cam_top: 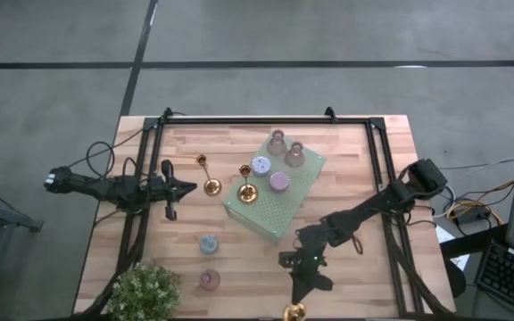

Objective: Pick & Place candle stick holders
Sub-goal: Put the right gold candle holder aligned with the other gold candle holder on the shelf

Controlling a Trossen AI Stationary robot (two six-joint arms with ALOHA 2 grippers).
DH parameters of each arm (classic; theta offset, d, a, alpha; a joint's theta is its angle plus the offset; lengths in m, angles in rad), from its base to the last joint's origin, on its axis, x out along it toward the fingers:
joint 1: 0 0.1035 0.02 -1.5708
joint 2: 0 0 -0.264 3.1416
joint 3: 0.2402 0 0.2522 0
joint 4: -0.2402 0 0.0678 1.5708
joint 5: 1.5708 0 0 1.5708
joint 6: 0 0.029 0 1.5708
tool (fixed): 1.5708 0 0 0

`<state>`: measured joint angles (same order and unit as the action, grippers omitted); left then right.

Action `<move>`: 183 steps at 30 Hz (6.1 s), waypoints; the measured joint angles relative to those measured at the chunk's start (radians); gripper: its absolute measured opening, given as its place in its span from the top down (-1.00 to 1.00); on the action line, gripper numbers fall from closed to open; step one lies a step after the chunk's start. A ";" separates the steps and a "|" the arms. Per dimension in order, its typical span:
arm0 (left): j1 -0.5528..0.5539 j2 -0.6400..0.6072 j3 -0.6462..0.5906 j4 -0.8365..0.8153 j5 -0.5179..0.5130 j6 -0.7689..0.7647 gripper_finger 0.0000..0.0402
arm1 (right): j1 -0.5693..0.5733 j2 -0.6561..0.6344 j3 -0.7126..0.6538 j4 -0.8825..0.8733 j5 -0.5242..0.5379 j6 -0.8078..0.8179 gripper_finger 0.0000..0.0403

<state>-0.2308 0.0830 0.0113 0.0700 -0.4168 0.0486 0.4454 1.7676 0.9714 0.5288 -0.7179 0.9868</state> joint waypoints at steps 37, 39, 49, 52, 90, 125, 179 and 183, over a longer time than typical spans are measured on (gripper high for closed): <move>-0.165 0.357 0.066 0.720 0.337 -0.058 0.75 | -0.071 0.000 -0.125 0.257 0.391 0.098 0.96; -0.187 0.441 0.115 0.725 0.319 -0.045 0.66 | -0.084 0.000 -0.125 0.265 0.380 0.112 0.96; -0.315 0.836 0.433 0.626 0.265 0.088 0.09 | -0.123 0.000 -0.125 0.271 0.341 0.156 0.96; -0.335 0.894 0.546 0.530 0.213 0.111 0.02 | -0.124 0.000 -0.125 0.271 0.329 0.159 0.96; -0.401 1.625 1.299 0.256 0.288 0.116 0.03 | -0.123 0.000 -0.128 0.272 0.294 0.199 0.96; -0.397 1.635 1.297 0.339 0.254 0.167 0.91 | -0.123 0.001 -0.128 0.267 0.325 0.192 0.96; -0.410 1.574 1.085 0.706 -0.165 -0.005 0.93 | 0.135 -0.182 -0.128 0.103 1.084 -0.848 0.15; -0.404 1.575 1.075 0.720 -0.160 -0.004 0.93 | 0.134 -0.182 -0.125 0.126 1.087 -0.865 0.13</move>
<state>-0.6349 1.6577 1.0865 0.7902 -0.5771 0.0449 0.5797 1.5860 0.8463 0.6545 0.3695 0.1214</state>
